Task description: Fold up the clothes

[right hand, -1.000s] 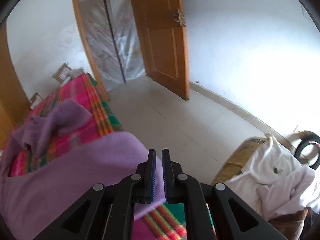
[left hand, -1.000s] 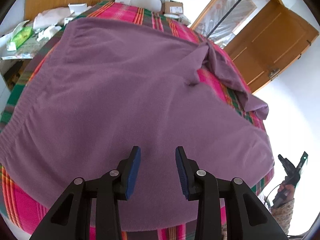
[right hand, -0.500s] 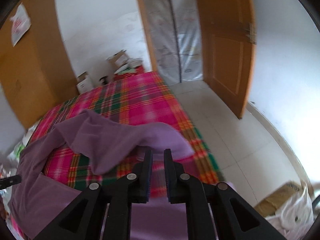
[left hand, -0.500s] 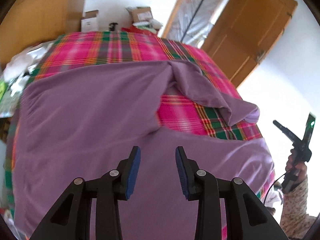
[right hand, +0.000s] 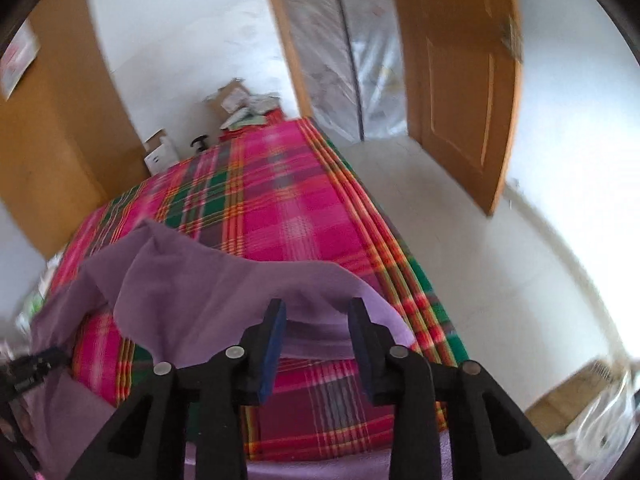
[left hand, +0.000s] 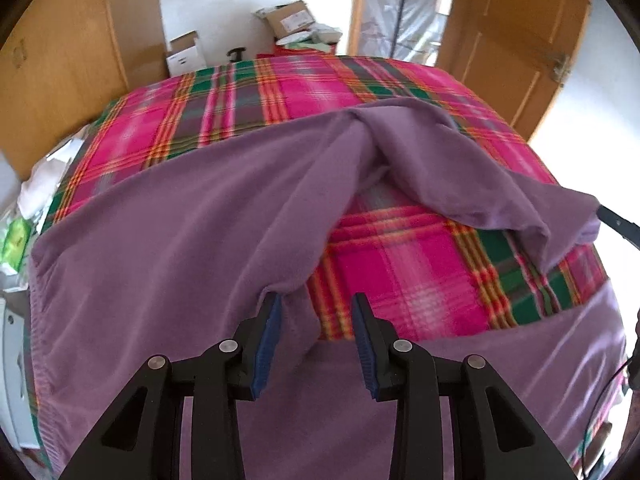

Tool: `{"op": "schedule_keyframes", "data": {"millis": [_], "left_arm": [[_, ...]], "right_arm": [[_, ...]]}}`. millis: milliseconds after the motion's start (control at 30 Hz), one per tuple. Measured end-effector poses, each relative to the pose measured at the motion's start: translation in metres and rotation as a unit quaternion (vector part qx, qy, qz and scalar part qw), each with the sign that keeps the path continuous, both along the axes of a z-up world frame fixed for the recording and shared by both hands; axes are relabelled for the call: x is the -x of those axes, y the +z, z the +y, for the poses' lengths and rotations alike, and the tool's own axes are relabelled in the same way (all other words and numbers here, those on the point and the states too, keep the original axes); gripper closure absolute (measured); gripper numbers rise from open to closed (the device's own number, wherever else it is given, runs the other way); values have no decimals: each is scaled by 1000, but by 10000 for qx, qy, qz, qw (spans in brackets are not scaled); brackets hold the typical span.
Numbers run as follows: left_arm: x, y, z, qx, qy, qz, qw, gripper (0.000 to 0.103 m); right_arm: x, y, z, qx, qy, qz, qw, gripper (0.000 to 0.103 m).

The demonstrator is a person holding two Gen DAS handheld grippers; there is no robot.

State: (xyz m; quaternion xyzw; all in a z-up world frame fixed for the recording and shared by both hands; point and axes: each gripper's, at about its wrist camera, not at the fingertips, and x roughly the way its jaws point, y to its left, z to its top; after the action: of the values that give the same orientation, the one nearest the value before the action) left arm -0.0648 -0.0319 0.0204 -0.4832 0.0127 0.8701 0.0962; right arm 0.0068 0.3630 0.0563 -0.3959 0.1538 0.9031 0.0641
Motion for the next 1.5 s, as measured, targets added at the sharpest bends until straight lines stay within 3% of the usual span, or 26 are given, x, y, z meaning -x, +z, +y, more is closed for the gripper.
{"op": "schedule_keyframes", "data": {"millis": [200, 400, 567, 633, 733, 1100, 1233, 1500], "left_arm": [[10, 0, -9, -97, 142, 43, 9998, 66], [19, -2, -2, 106, 156, 171, 9997, 66], [26, -7, -5, 226, 212, 147, 9994, 66], [27, -7, -6, 256, 196, 178, 9993, 66], [31, -9, -9, 208, 225, 151, 9994, 66], [35, -7, -20, -73, 284, 197, 9994, 66], [27, 1, -16, -220, -44, 371, 9991, 66], [20, -7, 19, 671, -912, 586, 9918, 66]], "right_arm": [[5, -14, 1, 867, 443, -40, 9952, 64], [32, -29, -3, 1022, 438, -256, 9935, 63], [51, -26, -5, 923, 444, -166, 9946, 66], [60, -22, -8, 798, 476, -120, 9956, 92], [75, -16, -11, 616, 488, -47, 9969, 97], [107, 9, 25, 109, -336, 349, 9988, 97], [102, 11, 36, -23, -594, 456, 9972, 97], [112, 12, 52, -55, -852, 538, 9949, 97]]}}
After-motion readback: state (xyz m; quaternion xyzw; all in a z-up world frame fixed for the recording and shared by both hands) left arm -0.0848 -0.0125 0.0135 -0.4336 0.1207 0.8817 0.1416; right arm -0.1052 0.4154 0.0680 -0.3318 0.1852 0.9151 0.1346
